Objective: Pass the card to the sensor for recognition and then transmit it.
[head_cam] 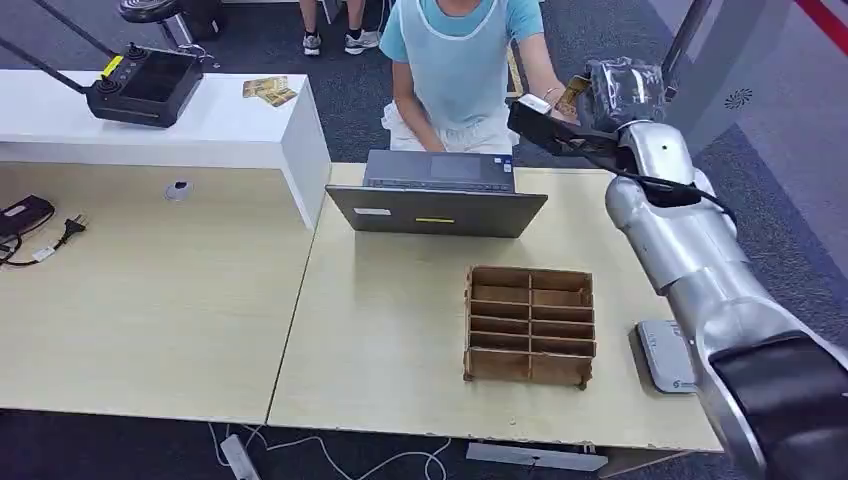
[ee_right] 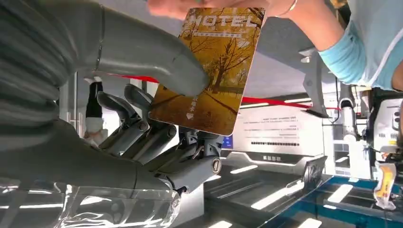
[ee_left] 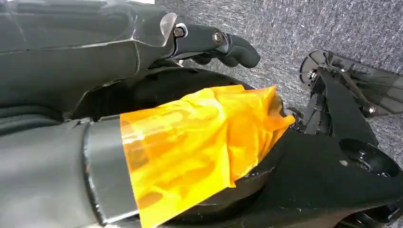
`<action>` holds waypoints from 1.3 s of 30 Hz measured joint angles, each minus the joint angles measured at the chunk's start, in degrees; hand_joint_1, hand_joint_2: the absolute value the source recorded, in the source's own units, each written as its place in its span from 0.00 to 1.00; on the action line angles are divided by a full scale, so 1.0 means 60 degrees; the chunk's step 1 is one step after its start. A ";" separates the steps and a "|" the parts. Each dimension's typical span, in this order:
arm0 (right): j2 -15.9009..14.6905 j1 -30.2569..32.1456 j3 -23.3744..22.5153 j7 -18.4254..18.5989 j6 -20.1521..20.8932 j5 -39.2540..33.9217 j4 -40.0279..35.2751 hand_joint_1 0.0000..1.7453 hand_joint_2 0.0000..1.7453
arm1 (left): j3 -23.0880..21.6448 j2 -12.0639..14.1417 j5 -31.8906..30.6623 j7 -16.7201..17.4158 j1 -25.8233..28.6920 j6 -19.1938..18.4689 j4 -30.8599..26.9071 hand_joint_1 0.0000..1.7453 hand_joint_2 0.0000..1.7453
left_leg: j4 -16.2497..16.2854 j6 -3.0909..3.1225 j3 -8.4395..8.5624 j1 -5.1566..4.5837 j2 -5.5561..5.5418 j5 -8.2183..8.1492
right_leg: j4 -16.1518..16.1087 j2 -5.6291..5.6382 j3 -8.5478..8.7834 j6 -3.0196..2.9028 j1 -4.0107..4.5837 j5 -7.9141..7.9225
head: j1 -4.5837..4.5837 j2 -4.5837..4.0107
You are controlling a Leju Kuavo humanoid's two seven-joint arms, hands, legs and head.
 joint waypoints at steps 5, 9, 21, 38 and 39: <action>0.0102 -0.0049 0.0069 -0.0190 -0.0015 0.0066 0.0281 1.00 1.00 | -0.0047 0.0011 -0.0051 -0.0077 0.0024 -0.0062 0.0004 0.00 0.00 | 0.0000 0.0000 0.0001 0.0001 0.0001 0.0000 | 0.0001 0.0001 0.0000 -0.0002 0.0001 0.0001 | 0.0000 0.0000; 0.0321 -0.0067 0.0197 -0.0237 -0.0007 0.0193 0.0893 1.00 1.00 | -0.0091 0.0029 -0.0113 -0.0102 0.0045 -0.0113 0.0004 0.00 0.00 | 0.0000 -0.0001 0.0003 0.0001 0.0003 0.0000 | 0.0002 0.0006 0.0000 -0.0005 0.0001 0.0003 | 0.0000 0.0000; 0.0594 -0.0273 0.0302 -0.0211 -0.0445 0.0087 0.1756 0.00 1.00 | -0.0317 0.0051 -0.0404 -0.0168 0.0098 -0.0259 0.0004 0.00 0.00 | 0.0000 -0.0009 0.0005 0.0001 0.0002 0.0006 | 0.0000 0.0003 -0.0001 -0.0005 0.0000 0.0003 | 0.0004 0.0000; 0.0178 0.0267 -0.0729 -0.0387 -0.1424 -0.1120 0.0782 0.00 1.00 | -0.0116 0.0022 0.0427 0.0011 0.0103 0.0386 0.0004 0.00 0.00 | 0.0001 -0.0009 0.0005 0.0000 0.0007 0.0005 | -0.0002 0.0007 -0.0008 -0.0005 0.0000 0.0004 | 0.0000 0.0000; 0.0175 0.0423 -0.0949 -0.0607 -0.1414 -0.1553 0.0515 0.00 1.00 | -0.0055 0.0018 0.0498 0.0011 0.0103 0.0426 0.0004 0.00 0.00 | 0.0001 -0.0009 0.0005 0.0001 0.0006 0.0005 | -0.0002 0.0006 -0.0007 -0.0005 0.0001 0.0004 | 0.0004 0.0000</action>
